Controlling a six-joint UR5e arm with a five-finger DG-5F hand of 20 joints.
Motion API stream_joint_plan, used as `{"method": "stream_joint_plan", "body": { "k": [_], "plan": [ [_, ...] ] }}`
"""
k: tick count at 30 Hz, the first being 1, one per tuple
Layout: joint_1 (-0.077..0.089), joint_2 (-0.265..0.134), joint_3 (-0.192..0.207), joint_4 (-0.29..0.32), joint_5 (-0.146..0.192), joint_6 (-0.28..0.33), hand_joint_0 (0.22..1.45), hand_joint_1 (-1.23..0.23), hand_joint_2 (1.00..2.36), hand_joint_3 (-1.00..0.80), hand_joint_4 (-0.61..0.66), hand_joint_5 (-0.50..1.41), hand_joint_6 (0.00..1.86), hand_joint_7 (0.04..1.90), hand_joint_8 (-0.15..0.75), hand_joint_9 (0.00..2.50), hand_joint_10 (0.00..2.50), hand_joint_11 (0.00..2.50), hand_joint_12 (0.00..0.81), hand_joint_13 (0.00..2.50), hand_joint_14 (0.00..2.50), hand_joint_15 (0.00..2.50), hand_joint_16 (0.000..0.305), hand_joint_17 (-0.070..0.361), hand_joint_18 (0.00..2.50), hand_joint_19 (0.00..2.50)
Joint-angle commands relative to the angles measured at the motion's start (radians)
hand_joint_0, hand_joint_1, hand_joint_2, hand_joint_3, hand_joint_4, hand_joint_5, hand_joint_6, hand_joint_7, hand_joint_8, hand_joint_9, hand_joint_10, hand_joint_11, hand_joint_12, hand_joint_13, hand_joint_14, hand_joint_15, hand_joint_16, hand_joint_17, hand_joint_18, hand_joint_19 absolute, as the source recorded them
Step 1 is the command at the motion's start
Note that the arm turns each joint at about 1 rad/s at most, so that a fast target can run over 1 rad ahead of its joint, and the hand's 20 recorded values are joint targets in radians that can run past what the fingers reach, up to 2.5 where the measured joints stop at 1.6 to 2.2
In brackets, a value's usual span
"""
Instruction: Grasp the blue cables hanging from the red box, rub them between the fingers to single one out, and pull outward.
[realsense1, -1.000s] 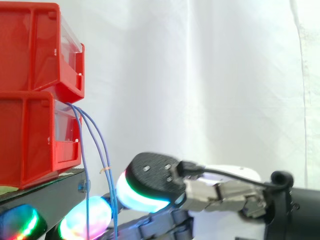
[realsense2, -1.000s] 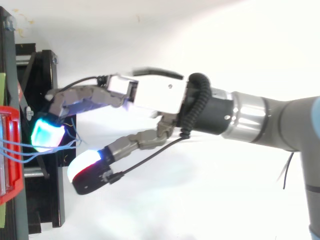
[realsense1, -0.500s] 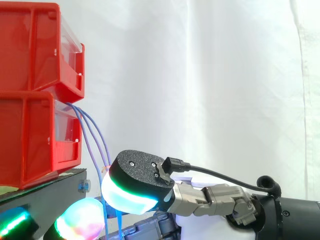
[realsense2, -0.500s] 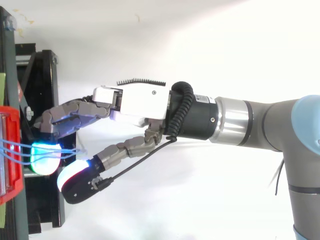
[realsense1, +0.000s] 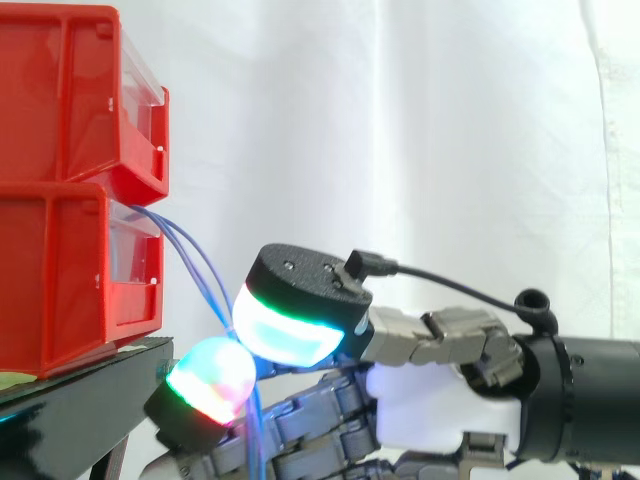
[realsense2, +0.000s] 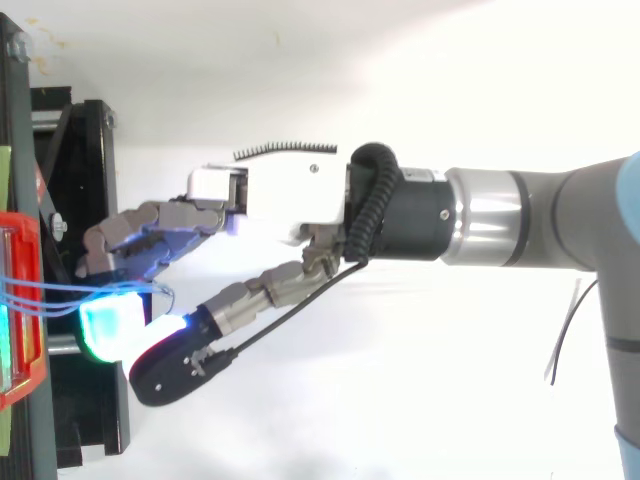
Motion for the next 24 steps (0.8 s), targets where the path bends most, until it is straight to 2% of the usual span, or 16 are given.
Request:
{"method": "stream_joint_plan", "body": {
  "k": [1, 7, 12, 15, 18, 21, 24],
  "plan": [
    [-0.017, 0.019, 0.0, -0.054, -0.018, -0.004, 0.57, -0.7, 1.0, -0.43, 0.19, -0.09, 0.57, 1.18, 0.275, 0.68, 0.01, 0.19, 0.374, 0.39, 0.01, 0.23, 0.046, 0.104, 0.31, 0.29],
    [-0.032, 0.019, 0.0, -0.065, -0.016, -0.006, 0.55, -0.7, 1.0, -0.47, 0.23, -0.08, 0.5, 1.26, 0.277, 0.68, 0.01, 0.18, 0.38, 0.39, 0.01, 0.24, 0.047, 0.106, 0.31, 0.29],
    [-0.037, 0.019, 0.0, -0.065, -0.012, -0.024, 0.54, -0.7, 1.0, -0.48, 0.25, -0.09, 0.5, 1.21, 0.28, 0.67, 0.01, 0.18, 0.383, 0.39, 0.01, 0.24, 0.048, 0.108, 0.31, 0.29],
    [-0.038, 0.018, 0.0, -0.063, 0.039, -0.062, 0.54, -0.7, 1.0, -0.48, 0.25, -0.09, 0.5, 1.2, 0.28, 0.68, 0.01, 0.18, 0.383, 0.39, 0.01, 0.24, 0.048, 0.108, 0.31, 0.3],
    [-0.035, 0.018, 0.0, -0.065, 0.111, -0.104, 0.54, -0.7, 1.0, -0.48, 0.25, -0.09, 0.5, 1.2, 0.282, 0.68, 0.0, 0.18, 0.385, 0.39, 0.01, 0.25, 0.048, 0.108, 0.31, 0.3],
    [-0.032, 0.018, 0.0, -0.063, 0.133, -0.125, 0.53, -0.7, 1.0, -0.49, 0.26, -0.09, 0.5, 1.2, 0.284, 0.68, 0.01, 0.19, 0.386, 0.4, 0.01, 0.24, 0.048, 0.109, 0.32, 0.3],
    [-0.029, 0.018, 0.0, -0.063, 0.136, -0.128, 0.53, -0.7, 1.0, -0.49, 0.25, -0.09, 0.5, 1.2, 0.287, 0.68, 0.0, 0.18, 0.387, 0.4, 0.01, 0.25, 0.049, 0.11, 0.32, 0.31]
  ]
}}
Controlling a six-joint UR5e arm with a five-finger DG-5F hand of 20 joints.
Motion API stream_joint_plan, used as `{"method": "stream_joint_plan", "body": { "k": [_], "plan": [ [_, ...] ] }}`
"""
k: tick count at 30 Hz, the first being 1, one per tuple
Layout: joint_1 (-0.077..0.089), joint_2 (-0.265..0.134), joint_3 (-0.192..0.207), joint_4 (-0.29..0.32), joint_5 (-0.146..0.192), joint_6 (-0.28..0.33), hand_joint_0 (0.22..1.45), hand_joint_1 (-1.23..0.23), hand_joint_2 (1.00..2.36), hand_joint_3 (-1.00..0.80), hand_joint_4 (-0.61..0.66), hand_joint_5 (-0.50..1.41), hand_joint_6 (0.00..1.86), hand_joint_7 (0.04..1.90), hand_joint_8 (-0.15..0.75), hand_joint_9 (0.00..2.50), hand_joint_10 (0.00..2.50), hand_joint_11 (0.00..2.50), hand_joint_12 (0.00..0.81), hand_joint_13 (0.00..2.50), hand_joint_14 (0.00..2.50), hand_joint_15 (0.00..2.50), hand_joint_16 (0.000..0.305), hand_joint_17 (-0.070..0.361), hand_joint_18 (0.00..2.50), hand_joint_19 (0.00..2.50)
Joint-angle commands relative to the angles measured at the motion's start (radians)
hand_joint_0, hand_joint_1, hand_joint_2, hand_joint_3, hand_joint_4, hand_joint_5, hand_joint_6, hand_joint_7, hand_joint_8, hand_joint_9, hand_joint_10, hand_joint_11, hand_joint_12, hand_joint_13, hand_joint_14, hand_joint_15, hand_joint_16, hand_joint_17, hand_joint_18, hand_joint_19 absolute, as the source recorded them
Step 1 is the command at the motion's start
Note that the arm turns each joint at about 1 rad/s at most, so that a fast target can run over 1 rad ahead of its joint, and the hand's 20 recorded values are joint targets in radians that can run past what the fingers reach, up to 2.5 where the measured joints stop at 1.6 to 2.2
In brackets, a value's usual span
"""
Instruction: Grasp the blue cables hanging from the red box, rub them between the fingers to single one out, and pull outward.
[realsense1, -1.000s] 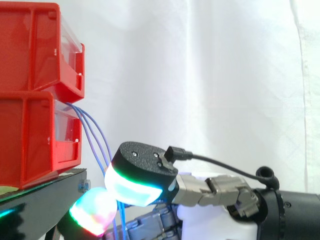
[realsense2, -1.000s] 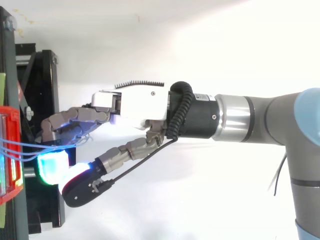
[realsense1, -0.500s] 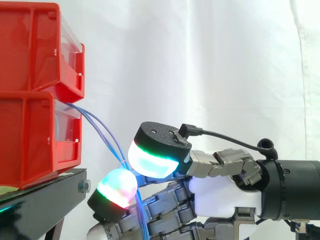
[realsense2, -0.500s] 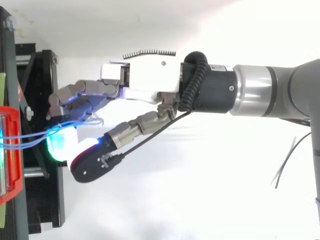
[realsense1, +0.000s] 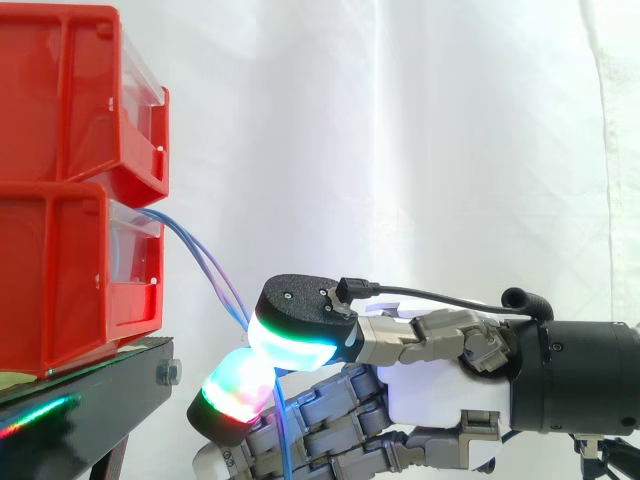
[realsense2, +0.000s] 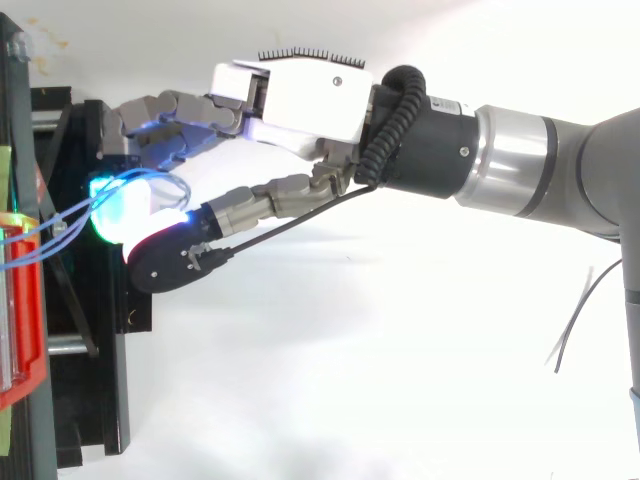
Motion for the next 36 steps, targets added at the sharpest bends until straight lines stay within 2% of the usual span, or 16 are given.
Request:
{"method": "stream_joint_plan", "body": {
  "k": [1, 11, 18, 21, 31, 36],
  "plan": [
    [0.004, 0.0, 0.0, 0.002, 0.013, -0.011, 0.53, -0.7, 1.0, -0.49, 0.25, -0.09, 0.5, 1.2, 0.286, 0.68, 0.01, 0.19, 0.389, 0.4, 0.01, 0.24, 0.049, 0.11, 0.32, 0.31],
    [0.013, 0.0, 0.0, 0.002, 0.018, -0.032, 0.49, -0.67, 1.0, -0.5, 0.27, -0.1, 0.5, 1.17, 0.299, 0.68, 0.01, 0.19, 0.404, 0.4, 0.01, 0.25, 0.052, 0.117, 0.33, 0.3],
    [0.019, 0.0, 0.0, 0.004, 0.056, -0.052, 0.49, -0.64, 1.0, -0.5, 0.3, -0.09, 0.5, 1.16, 0.305, 0.69, 0.01, 0.18, 0.403, 0.42, 0.01, 0.25, 0.052, 0.118, 0.35, 0.31],
    [0.02, 0.0, 0.0, 0.002, 0.061, -0.053, 0.49, -0.61, 1.0, -0.5, 0.3, -0.09, 0.5, 1.16, 0.305, 0.7, 0.01, 0.18, 0.404, 0.42, 0.01, 0.26, 0.052, 0.118, 0.35, 0.31],
    [0.013, 0.0, 0.0, 0.001, 0.067, -0.053, 0.48, -0.57, 1.0, -0.5, 0.31, -0.1, 0.5, 1.13, 0.311, 0.7, 0.0, 0.18, 0.409, 0.43, 0.01, 0.25, 0.053, 0.12, 0.36, 0.31],
    [0.019, 0.001, 0.0, 0.002, 0.11, -0.08, 0.47, -0.56, 1.0, -0.5, 0.3, -0.1, 0.5, 1.12, 0.313, 0.7, 0.01, 0.18, 0.412, 0.42, 0.01, 0.26, 0.054, 0.122, 0.36, 0.31]
  ]
}}
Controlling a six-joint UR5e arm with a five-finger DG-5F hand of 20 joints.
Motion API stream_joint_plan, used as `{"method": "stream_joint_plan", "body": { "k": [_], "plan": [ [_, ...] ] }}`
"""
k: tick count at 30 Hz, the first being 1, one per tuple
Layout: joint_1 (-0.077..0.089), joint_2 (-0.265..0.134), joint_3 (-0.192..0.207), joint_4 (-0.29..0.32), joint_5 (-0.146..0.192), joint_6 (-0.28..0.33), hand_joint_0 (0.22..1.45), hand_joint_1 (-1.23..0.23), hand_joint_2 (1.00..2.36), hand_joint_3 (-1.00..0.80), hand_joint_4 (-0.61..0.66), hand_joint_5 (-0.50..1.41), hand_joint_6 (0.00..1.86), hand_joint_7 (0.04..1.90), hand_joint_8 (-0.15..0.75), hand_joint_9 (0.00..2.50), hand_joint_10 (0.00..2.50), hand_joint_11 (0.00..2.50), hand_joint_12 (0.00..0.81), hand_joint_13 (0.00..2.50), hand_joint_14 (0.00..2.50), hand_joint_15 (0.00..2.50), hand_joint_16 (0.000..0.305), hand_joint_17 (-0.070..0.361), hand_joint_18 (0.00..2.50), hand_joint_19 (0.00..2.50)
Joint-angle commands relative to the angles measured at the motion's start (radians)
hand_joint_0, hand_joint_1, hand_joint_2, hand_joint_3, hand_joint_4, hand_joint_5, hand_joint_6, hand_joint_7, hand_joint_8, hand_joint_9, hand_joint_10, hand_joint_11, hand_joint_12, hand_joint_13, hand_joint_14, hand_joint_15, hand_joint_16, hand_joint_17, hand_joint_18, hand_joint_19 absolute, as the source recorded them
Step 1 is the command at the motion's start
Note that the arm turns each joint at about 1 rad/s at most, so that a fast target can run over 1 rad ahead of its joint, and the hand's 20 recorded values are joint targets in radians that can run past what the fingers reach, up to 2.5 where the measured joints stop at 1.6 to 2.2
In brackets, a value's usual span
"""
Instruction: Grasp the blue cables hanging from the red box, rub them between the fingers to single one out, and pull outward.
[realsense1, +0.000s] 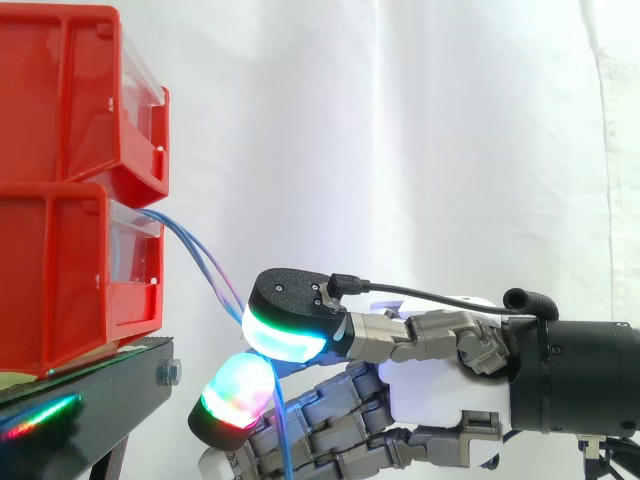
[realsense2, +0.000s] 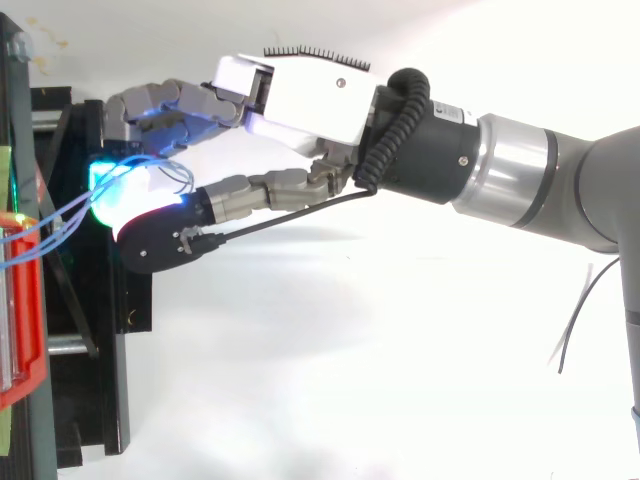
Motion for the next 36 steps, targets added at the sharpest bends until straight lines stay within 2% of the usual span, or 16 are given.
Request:
{"method": "stream_joint_plan", "body": {
  "k": [1, 3, 4, 5, 6, 7, 9, 26, 28, 29, 33, 36],
  "plan": [
    [0.002, 0.0, 0.0, 0.004, 0.036, -0.024, 0.47, -0.56, 1.0, -0.5, 0.3, -0.1, 0.5, 1.12, 0.316, 0.7, 0.0, 0.18, 0.413, 0.42, 0.01, 0.26, 0.054, 0.122, 0.36, 0.31],
    [0.002, 0.0, 0.0, 0.004, 0.062, -0.039, 0.47, -0.56, 1.0, -0.5, 0.31, -0.1, 0.5, 1.12, 0.317, 0.7, 0.0, 0.18, 0.414, 0.42, 0.01, 0.26, 0.055, 0.123, 0.36, 0.31],
    [0.004, 0.0, 0.0, 0.004, 0.086, -0.053, 0.47, -0.56, 1.0, -0.5, 0.3, -0.1, 0.5, 1.12, 0.317, 0.7, 0.01, 0.18, 0.414, 0.42, 0.01, 0.26, 0.055, 0.123, 0.36, 0.31],
    [0.004, 0.0, 0.0, 0.004, 0.086, -0.053, 0.47, -0.56, 1.0, -0.5, 0.3, -0.1, 0.5, 1.12, 0.317, 0.7, 0.0, 0.18, 0.415, 0.42, 0.01, 0.25, 0.055, 0.123, 0.36, 0.31],
    [0.004, 0.0, 0.0, 0.005, 0.109, -0.062, 0.47, -0.56, 1.0, -0.5, 0.31, -0.1, 0.5, 1.11, 0.318, 0.7, 0.01, 0.18, 0.416, 0.42, 0.01, 0.26, 0.055, 0.124, 0.36, 0.31],
    [0.004, 0.0, 0.0, 0.005, 0.154, -0.076, 0.47, -0.56, 1.0, -0.5, 0.31, -0.1, 0.5, 1.12, 0.318, 0.7, 0.01, 0.18, 0.416, 0.42, 0.01, 0.26, 0.055, 0.123, 0.36, 0.31],
    [0.004, 0.001, 0.0, 0.005, 0.175, -0.075, 0.47, -0.56, 1.0, -0.5, 0.31, -0.1, 0.5, 1.12, 0.318, 0.69, 0.01, 0.18, 0.416, 0.42, 0.01, 0.25, 0.055, 0.124, 0.36, 0.31],
    [0.009, 0.001, 0.0, -0.008, 0.172, -0.053, 0.47, -0.57, 1.0, -0.5, 0.3, -0.1, 0.5, 1.14, 0.317, 0.7, 0.01, 0.2, 0.419, 0.43, 0.01, 0.27, 0.055, 0.124, 0.36, 0.31],
    [0.012, 0.001, 0.0, -0.013, 0.172, -0.049, 0.47, -0.59, 1.0, -0.5, 0.26, -0.09, 0.51, 1.24, 0.319, 0.7, 0.01, 0.21, 0.416, 0.44, 0.01, 0.27, 0.055, 0.123, 0.37, 0.31],
    [0.012, 0.004, 0.0, -0.015, 0.172, -0.049, 0.48, -0.6, 1.0, -0.5, 0.25, -0.1, 0.54, 1.2, 0.318, 0.71, 0.01, 0.22, 0.415, 0.44, 0.01, 0.27, 0.054, 0.122, 0.37, 0.31],
    [0.013, 0.035, 0.0, -0.071, 0.172, -0.023, 0.49, -0.61, 1.0, -0.5, 0.23, -0.12, 0.65, 1.07, 0.317, 0.72, 0.01, 0.25, 0.413, 0.46, 0.01, 0.28, 0.053, 0.12, 0.38, 0.31],
    [0.013, 0.06, 0.0, -0.131, 0.172, -0.003, 0.48, -0.6, 1.0, -0.5, 0.24, -0.12, 0.66, 1.05, 0.319, 0.72, 0.01, 0.25, 0.415, 0.46, 0.01, 0.28, 0.054, 0.121, 0.38, 0.32]
  ]
}}
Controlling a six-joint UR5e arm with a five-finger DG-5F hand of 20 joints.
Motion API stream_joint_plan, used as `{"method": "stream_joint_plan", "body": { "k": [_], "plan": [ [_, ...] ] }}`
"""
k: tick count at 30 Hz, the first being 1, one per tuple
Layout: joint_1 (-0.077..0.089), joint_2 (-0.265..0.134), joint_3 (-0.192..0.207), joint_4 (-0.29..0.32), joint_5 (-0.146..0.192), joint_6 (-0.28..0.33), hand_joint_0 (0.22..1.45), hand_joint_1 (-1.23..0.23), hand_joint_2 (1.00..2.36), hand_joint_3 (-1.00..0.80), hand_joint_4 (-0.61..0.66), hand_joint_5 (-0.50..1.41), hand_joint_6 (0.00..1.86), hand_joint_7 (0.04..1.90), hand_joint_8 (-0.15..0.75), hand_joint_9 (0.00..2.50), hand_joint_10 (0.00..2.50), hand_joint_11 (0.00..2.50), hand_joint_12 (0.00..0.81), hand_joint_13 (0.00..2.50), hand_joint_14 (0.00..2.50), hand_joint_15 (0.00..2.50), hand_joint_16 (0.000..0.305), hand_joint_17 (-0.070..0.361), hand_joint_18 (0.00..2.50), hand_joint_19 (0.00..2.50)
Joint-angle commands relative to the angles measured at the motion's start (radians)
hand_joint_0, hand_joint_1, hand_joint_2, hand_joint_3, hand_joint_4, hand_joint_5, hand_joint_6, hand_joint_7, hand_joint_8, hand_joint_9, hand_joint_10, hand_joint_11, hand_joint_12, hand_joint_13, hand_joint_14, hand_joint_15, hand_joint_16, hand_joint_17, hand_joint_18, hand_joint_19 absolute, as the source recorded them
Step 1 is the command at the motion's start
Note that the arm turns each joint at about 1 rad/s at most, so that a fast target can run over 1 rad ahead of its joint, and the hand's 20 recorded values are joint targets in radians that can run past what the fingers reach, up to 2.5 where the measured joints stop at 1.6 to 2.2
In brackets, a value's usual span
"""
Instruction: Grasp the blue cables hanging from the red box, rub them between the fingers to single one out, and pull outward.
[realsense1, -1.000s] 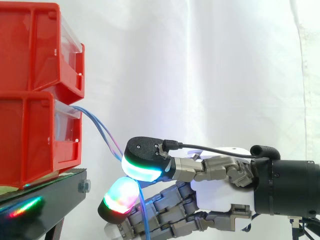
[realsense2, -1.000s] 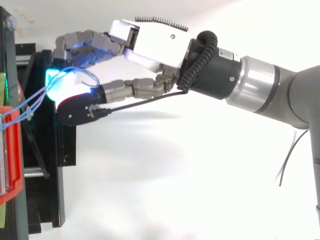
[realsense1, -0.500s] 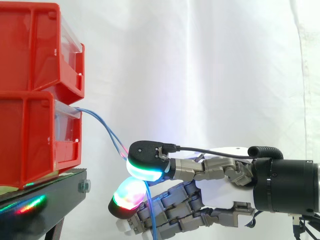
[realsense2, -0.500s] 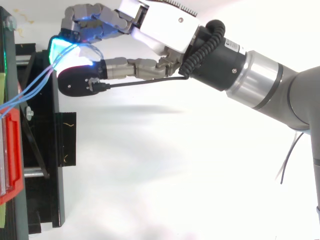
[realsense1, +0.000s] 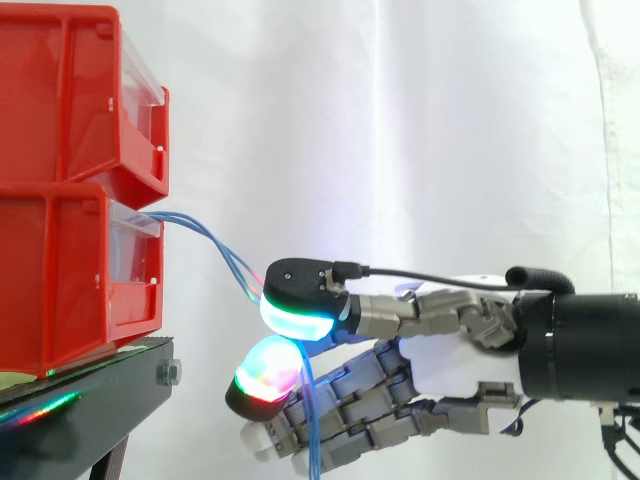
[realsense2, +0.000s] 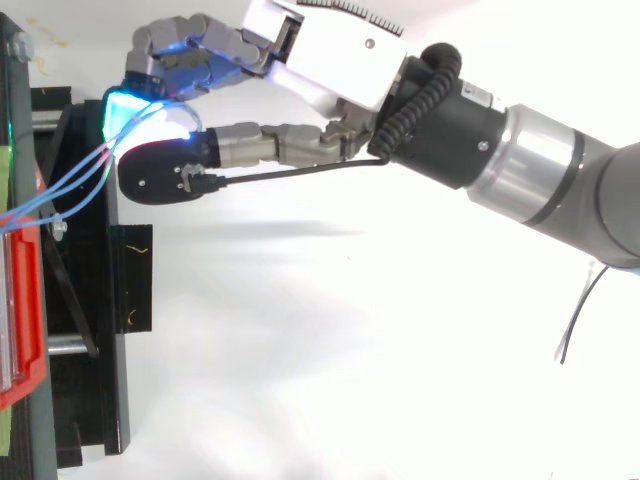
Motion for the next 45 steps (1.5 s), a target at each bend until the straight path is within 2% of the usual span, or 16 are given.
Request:
{"method": "stream_joint_plan", "body": {
  "k": [1, 2, 9, 13, 15, 17, 21, 24, 29, 34, 38, 45],
  "plan": [
    [0.0, 0.027, 0.0, -0.067, 0.0, 0.025, 0.48, -0.59, 1.0, -0.5, 0.24, -0.12, 0.65, 1.05, 0.317, 0.72, 0.01, 0.24, 0.415, 0.46, 0.01, 0.28, 0.054, 0.121, 0.38, 0.32],
    [-0.004, 0.03, 0.0, -0.095, -0.002, 0.04, 0.48, -0.59, 1.0, -0.5, 0.24, -0.12, 0.64, 1.05, 0.317, 0.72, 0.01, 0.24, 0.415, 0.46, 0.01, 0.28, 0.054, 0.121, 0.38, 0.32],
    [-0.006, 0.072, 0.0, -0.213, -0.006, 0.114, 0.47, -0.55, 1.0, -0.5, 0.24, -0.11, 0.62, 1.09, 0.321, 0.73, 0.01, 0.24, 0.42, 0.47, 0.01, 0.29, 0.055, 0.123, 0.39, 0.32],
    [-0.007, 0.083, 0.0, -0.239, -0.005, 0.115, 0.51, -0.57, 1.0, -0.5, 0.21, -0.12, 0.7, 1.02, 0.312, 0.74, 0.01, 0.25, 0.403, 0.49, 0.01, 0.3, 0.051, 0.115, 0.39, 0.33],
    [-0.004, 0.096, 0.0, -0.251, -0.002, 0.112, 0.55, -0.59, 1.0, -0.44, 0.19, -0.12, 0.76, 0.98, 0.305, 0.76, 0.01, 0.27, 0.392, 0.51, 0.01, 0.31, 0.049, 0.109, 0.4, 0.35],
    [-0.003, 0.104, 0.0, -0.254, -0.002, 0.112, 0.58, -0.62, 1.01, -0.36, 0.16, -0.14, 0.81, 1.0, 0.304, 0.77, 0.01, 0.29, 0.386, 0.53, 0.01, 0.32, 0.047, 0.105, 0.42, 0.36],
    [0.002, 0.107, 0.0, -0.253, 0.0, 0.112, 0.59, -0.66, 1.02, -0.21, 0.19, -0.17, 0.89, 0.93, 0.304, 0.77, 0.01, 0.35, 0.391, 0.56, 0.01, 0.34, 0.048, 0.108, 0.45, 0.35],
    [0.002, 0.107, 0.0, -0.251, -0.005, 0.114, 0.6, -0.68, 1.01, -0.18, 0.18, -0.18, 0.9, 0.91, 0.313, 0.77, 0.01, 0.37, 0.401, 0.57, 0.01, 0.35, 0.05, 0.112, 0.48, 0.35],
    [0.007, 0.118, 0.0, -0.254, 0.0, 0.117, 0.6, -0.7, 1.02, -0.16, 0.16, -0.18, 0.91, 0.9, 0.307, 0.76, 0.01, 0.38, 0.402, 0.58, 0.01, 0.35, 0.05, 0.112, 0.48, 0.35],
    [0.013, 0.116, 0.0, -0.254, -0.002, 0.134, 0.64, -0.8, 1.02, -0.16, 0.13, -0.2, 0.92, 0.9, 0.292, 0.73, 0.01, 0.4, 0.392, 0.57, 0.01, 0.35, 0.048, 0.107, 0.48, 0.36],
    [0.028, 0.116, 0.0, -0.271, 0.0, 0.181, 0.66, -0.84, 1.02, -0.19, 0.14, -0.2, 0.93, 0.86, 0.296, 0.72, 0.01, 0.42, 0.391, 0.58, 0.01, 0.36, 0.048, 0.108, 0.51, 0.34],
    [0.039, 0.116, 0.0, -0.311, -0.002, 0.235, 0.74, -0.92, 1.01, -0.31, 0.16, -0.2, 0.94, 0.87, 0.287, 0.71, 0.01, 0.42, 0.392, 0.6, 0.01, 0.34, 0.048, 0.107, 0.55, 0.31]
  ]
}}
